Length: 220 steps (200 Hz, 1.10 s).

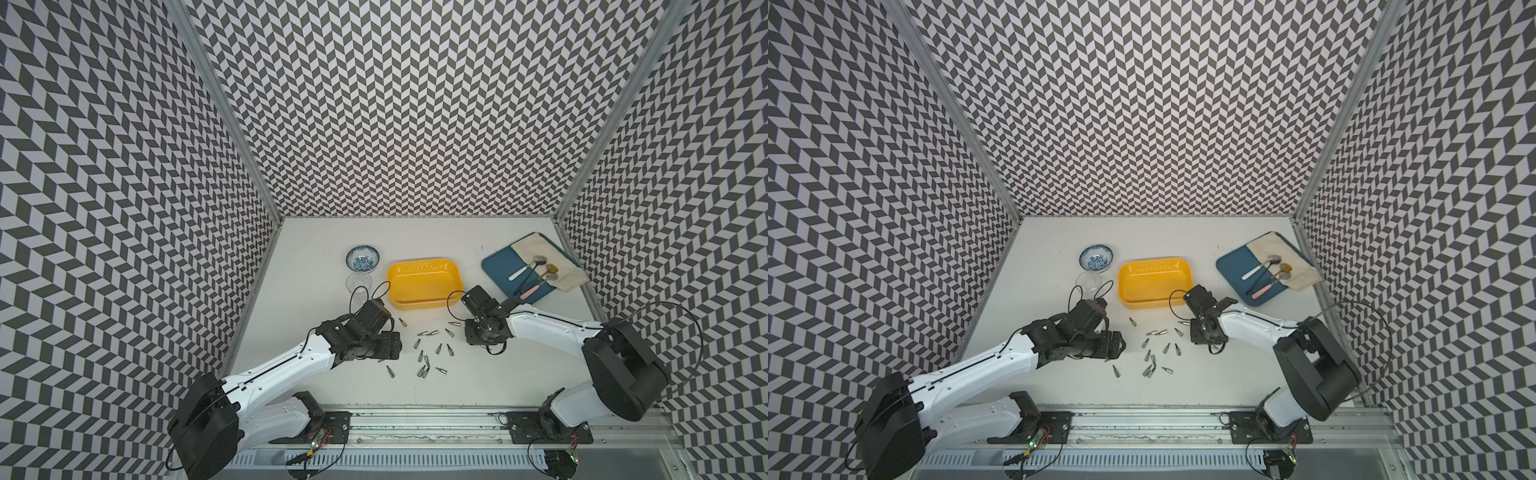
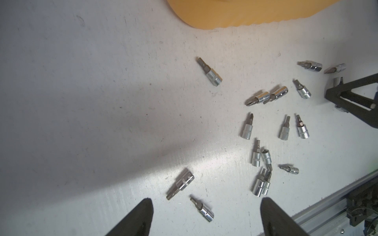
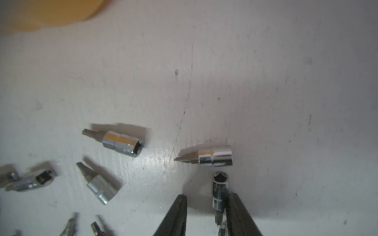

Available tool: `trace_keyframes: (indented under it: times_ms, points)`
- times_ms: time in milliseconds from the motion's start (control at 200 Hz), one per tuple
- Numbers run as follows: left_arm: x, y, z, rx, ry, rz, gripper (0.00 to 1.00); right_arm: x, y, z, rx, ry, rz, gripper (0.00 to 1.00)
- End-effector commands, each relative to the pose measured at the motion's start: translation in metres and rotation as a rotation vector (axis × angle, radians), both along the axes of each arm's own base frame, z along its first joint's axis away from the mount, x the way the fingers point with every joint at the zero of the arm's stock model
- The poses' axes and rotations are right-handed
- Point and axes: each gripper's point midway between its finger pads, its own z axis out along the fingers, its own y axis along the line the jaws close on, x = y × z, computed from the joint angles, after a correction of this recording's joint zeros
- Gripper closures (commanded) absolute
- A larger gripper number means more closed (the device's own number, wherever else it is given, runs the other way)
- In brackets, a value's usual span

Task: Put the bit on the desktop into the storage box
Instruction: Pick up the screwdriver bit from the center of the board.

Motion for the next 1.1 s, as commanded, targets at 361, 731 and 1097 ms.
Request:
trace_keyframes:
  times_ms: [361, 731, 1097]
  points:
    - [-0.002, -0.002, -0.005, 0.003, 0.011, -0.008, 0.14, -0.004, -0.008, -0.018, -0.065, 0.043, 0.016, 0.72]
    - [-0.003, -0.002, -0.009, 0.015, 0.025, -0.014, 0.14, -0.005, -0.009, -0.018, -0.066, 0.042, 0.024, 0.87]
    - [-0.003, -0.003, -0.012, 0.018, 0.028, -0.013, 0.14, 0.006, 0.002, 0.029, -0.01, -0.033, 0.044, 1.0]
